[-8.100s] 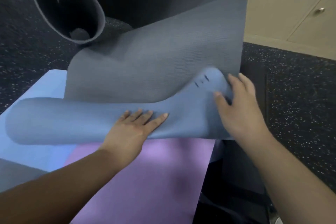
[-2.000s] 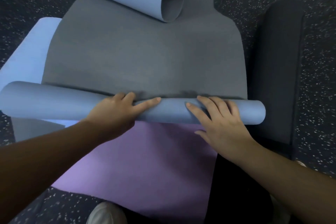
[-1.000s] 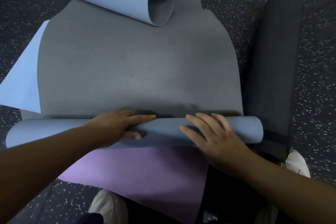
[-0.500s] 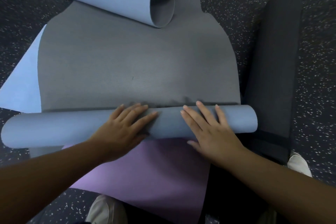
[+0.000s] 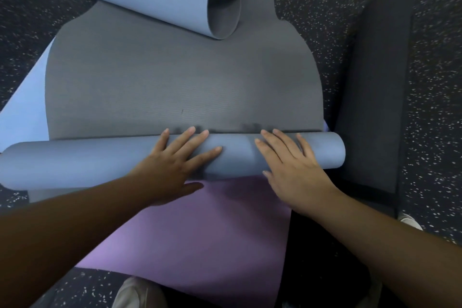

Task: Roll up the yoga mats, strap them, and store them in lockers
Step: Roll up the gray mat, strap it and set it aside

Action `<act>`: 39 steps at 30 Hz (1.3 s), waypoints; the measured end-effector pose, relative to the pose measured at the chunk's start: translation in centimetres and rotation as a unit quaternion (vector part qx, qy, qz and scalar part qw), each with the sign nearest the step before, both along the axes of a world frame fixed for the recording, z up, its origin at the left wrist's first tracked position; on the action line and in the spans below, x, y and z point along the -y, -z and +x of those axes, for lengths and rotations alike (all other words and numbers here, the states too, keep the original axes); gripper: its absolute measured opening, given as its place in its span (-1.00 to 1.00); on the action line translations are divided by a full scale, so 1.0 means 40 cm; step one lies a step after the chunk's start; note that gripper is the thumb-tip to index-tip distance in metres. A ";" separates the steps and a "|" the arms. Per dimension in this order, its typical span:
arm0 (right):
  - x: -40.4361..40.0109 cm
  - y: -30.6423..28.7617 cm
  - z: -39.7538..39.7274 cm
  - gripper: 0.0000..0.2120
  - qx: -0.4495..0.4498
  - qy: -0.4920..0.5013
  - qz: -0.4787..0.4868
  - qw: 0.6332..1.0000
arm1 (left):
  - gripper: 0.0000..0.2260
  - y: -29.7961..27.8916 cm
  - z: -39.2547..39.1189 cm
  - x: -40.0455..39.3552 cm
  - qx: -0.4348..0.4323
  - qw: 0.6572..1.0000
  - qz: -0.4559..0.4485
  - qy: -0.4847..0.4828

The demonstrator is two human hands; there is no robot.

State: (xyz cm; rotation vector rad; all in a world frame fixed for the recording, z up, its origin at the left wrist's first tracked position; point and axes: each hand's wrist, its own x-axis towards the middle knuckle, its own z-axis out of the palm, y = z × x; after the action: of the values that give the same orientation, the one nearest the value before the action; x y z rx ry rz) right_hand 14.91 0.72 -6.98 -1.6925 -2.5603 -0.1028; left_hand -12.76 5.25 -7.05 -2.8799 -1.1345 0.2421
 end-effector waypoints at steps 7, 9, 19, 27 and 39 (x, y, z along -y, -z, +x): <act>0.019 0.014 0.007 -0.43 -0.001 -0.039 0.003 0.999 | -0.17 0.007 0.003 -0.035 -0.024 1.000 0.001 -0.021; 0.016 0.010 0.004 -0.28 0.020 -0.028 -0.015 0.999 | -0.15 -0.002 0.009 -0.050 -0.025 0.999 -0.002 -0.030; -0.042 0.007 0.019 -0.03 0.072 -0.008 -0.033 0.997 | -0.26 0.003 0.018 -0.020 0.027 0.993 0.100 0.059; -0.064 0.019 -0.001 0.03 0.051 0.046 -0.025 0.997 | -0.21 0.020 0.013 -0.053 -0.019 0.996 0.088 0.023; -0.059 0.035 -0.015 -0.01 0.040 0.070 0.059 0.995 | 0.06 -0.066 0.077 -0.175 -0.109 0.976 -0.034 -0.184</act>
State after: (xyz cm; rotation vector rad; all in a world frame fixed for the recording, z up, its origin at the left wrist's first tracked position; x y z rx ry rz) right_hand 14.33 3.08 -8.38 -1.8558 -2.4338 -0.3288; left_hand -9.66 12.25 -4.41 -2.5885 -1.6304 0.6005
